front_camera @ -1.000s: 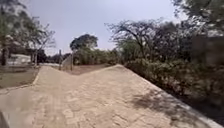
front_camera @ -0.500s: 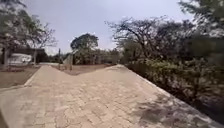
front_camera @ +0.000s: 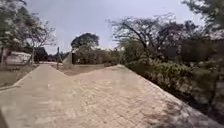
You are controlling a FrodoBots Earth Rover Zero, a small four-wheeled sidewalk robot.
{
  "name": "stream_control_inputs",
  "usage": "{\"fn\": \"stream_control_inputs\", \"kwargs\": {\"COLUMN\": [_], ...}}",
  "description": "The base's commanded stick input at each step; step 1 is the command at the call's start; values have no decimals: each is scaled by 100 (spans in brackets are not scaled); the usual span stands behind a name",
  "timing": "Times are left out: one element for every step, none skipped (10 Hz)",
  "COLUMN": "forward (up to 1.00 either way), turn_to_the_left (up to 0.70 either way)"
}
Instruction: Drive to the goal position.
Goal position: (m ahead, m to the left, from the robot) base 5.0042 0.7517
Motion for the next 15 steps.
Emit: {"fn": "stream_control_inputs", "kwargs": {"forward": [70, 70, 70, 70, 70, 70, 70, 70, 70, 70, 70, 70, 70, 70, 70], "turn_to_the_left": [-18, -34, -17, 0, 0, 0, 0, 0, 0, 0, 0, 0, 0, 0, 0]}}
